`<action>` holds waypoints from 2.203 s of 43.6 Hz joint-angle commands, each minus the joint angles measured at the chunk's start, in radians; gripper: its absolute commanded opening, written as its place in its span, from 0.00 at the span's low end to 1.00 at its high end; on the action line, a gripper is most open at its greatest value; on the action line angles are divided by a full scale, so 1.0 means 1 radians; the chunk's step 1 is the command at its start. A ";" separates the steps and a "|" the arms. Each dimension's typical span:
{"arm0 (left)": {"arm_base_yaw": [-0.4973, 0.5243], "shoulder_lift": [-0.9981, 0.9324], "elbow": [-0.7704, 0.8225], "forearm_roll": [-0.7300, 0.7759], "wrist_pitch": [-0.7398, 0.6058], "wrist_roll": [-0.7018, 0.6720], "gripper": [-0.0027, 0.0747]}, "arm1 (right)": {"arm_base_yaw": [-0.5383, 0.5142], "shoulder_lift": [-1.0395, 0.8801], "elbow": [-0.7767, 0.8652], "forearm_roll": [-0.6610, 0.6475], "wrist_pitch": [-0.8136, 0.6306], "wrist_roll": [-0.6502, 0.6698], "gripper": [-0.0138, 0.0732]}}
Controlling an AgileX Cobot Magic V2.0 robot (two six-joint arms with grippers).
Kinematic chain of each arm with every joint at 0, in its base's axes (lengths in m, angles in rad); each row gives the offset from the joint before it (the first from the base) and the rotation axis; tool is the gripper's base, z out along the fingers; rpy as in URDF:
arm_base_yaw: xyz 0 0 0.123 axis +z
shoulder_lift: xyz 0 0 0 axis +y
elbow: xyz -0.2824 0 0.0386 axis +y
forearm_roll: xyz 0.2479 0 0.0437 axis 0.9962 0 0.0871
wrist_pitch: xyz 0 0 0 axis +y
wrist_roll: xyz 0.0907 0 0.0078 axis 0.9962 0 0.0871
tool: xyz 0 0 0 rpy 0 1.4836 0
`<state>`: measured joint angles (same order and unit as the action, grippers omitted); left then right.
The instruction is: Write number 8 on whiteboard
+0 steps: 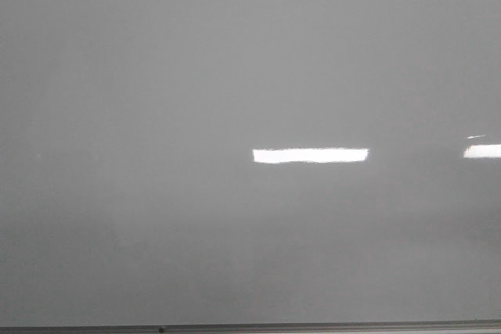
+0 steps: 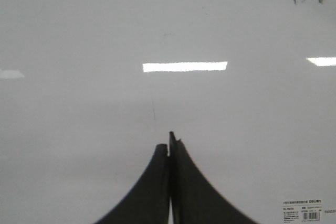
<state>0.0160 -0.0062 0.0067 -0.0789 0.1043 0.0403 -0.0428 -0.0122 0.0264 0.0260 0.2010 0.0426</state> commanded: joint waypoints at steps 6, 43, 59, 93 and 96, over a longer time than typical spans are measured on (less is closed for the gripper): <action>0.000 -0.011 0.013 0.000 -0.080 -0.007 0.01 | -0.008 -0.016 -0.002 -0.009 -0.076 -0.004 0.08; 0.000 -0.011 0.013 0.000 -0.080 -0.007 0.01 | -0.008 -0.016 -0.002 -0.009 -0.077 -0.004 0.08; 0.000 -0.011 0.007 0.014 -0.243 -0.002 0.01 | -0.008 -0.016 -0.012 0.005 -0.184 -0.004 0.08; 0.000 0.403 -0.376 0.060 0.059 0.000 0.11 | -0.008 0.343 -0.414 0.005 0.095 -0.004 0.11; 0.000 0.407 -0.376 0.060 0.059 0.000 0.32 | -0.008 0.343 -0.413 0.005 0.103 -0.004 0.21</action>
<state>0.0160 0.3840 -0.3304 -0.0189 0.2342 0.0403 -0.0428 0.3140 -0.3515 0.0296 0.3664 0.0426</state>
